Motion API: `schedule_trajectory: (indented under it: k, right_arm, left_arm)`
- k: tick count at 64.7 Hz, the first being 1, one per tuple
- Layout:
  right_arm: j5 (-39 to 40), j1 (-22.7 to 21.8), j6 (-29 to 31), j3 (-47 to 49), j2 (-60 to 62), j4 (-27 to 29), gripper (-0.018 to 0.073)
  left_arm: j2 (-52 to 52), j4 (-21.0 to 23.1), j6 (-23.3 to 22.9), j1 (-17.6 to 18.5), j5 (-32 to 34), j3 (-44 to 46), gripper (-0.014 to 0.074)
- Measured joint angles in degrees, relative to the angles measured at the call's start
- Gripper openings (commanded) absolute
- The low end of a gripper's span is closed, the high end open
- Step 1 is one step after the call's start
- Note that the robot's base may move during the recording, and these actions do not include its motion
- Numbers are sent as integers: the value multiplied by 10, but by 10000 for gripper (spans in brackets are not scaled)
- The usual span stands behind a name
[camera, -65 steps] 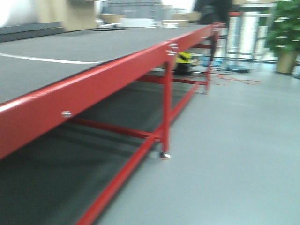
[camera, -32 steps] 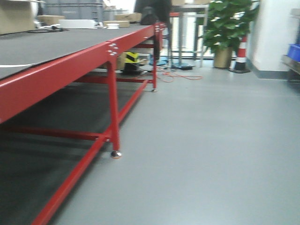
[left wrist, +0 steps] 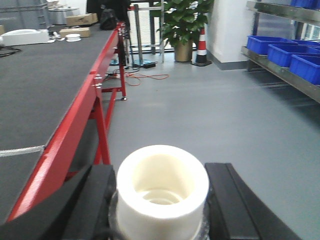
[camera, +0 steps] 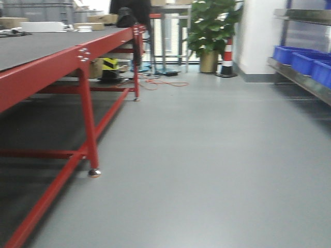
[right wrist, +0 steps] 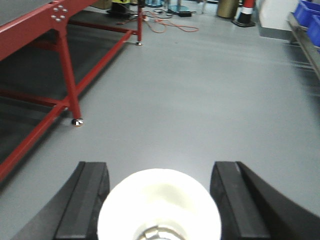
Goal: Place valve from conveyor to right shelf box
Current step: 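Drive the base past the red conveyor frame to the blue-bin shelf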
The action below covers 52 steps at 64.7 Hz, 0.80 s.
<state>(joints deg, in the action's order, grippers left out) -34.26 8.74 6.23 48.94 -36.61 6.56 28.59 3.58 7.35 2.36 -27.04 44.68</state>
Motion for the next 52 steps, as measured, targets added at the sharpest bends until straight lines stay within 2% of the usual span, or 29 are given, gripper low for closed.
schedule_trajectory:
  k: [52]
  right_arm:
    - [-1,0,0,0,0,2,-154]
  left_arm:
    - [0,0,0,0,0,0,-111]
